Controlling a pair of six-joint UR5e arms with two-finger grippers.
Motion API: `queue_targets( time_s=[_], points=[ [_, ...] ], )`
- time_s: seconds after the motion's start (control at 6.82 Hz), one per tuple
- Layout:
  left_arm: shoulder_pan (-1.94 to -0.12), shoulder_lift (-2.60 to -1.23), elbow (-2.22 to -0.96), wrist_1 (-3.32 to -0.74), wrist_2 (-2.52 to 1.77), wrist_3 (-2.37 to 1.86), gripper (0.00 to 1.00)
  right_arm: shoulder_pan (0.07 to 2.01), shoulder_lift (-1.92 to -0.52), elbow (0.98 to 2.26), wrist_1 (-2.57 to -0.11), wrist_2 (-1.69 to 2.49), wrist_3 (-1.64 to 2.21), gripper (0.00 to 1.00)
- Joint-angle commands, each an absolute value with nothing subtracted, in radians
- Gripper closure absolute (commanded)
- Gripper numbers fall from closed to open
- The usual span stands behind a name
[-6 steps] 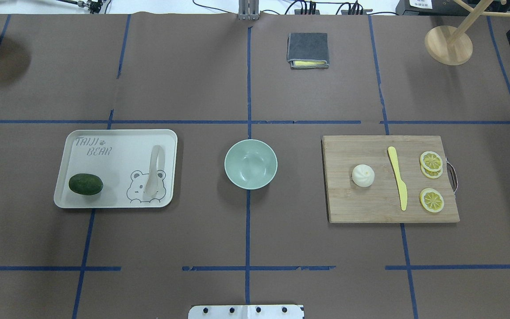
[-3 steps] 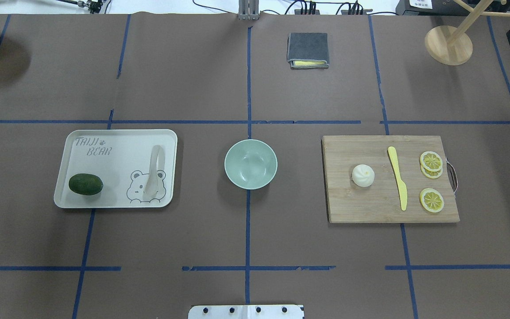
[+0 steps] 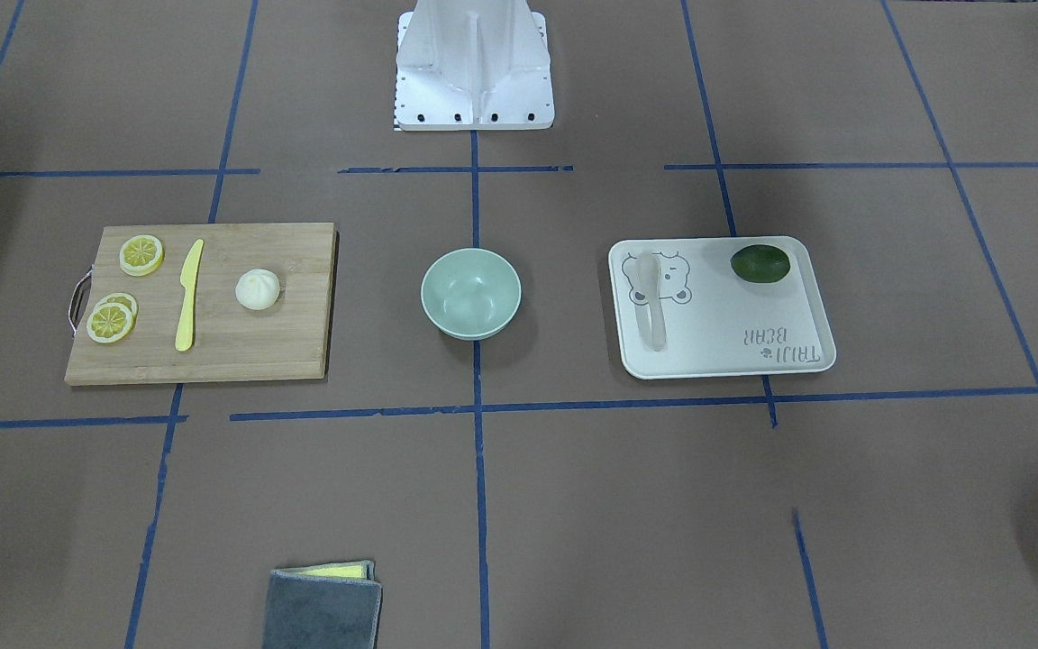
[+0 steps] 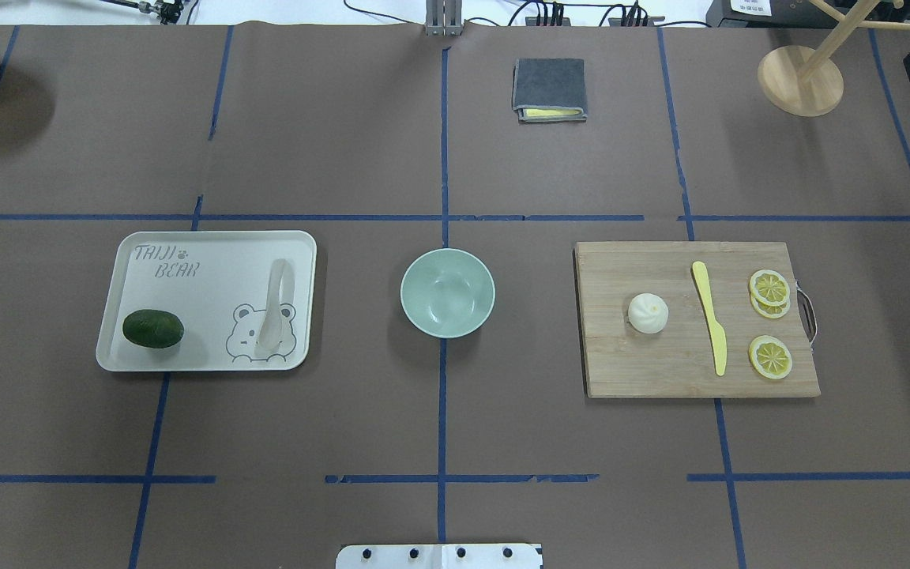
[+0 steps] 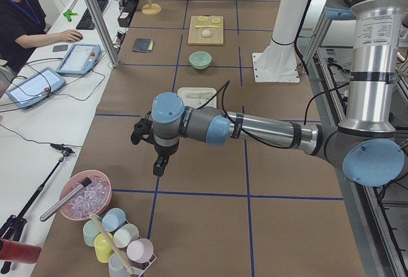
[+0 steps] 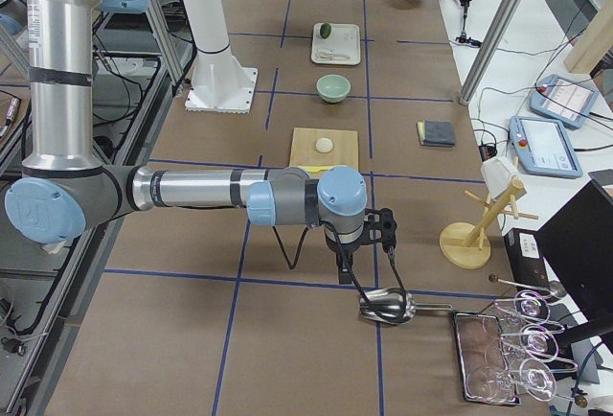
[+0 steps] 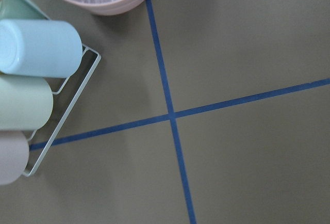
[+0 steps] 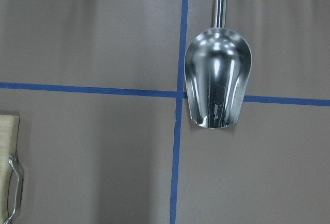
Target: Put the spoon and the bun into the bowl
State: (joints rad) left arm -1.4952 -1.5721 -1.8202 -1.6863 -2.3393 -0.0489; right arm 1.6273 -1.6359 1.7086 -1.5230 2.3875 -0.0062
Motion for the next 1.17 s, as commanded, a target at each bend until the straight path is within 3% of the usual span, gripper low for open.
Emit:
queue_targets(
  time_s=[0.0, 0.29, 0.59, 1.03],
  points=[
    [-1.245, -1.612, -2.052, -1.698, -2.332, -0.465, 0.00, 1.626, -1.612, 1.718, -1.505, 2.384, 0.000, 0.00],
    [-0.986, -1.760, -2.053, -1.698, -2.181, -0.798, 0.00, 1.532, -1.589, 1.721, -1.497, 2.387, 0.079, 0.00],
    [-0.802, -1.894, -1.944, -1.701, -2.050, -0.995, 0.02, 1.378, -1.585, 1.775, -1.316, 2.376, 0.472, 0.00],
    [-0.669, -1.947, -1.775, -1.828, -1.921, -1.106, 0.04, 1.235, -1.586, 1.804, -1.158, 2.339, 0.736, 0.00]
  ],
)
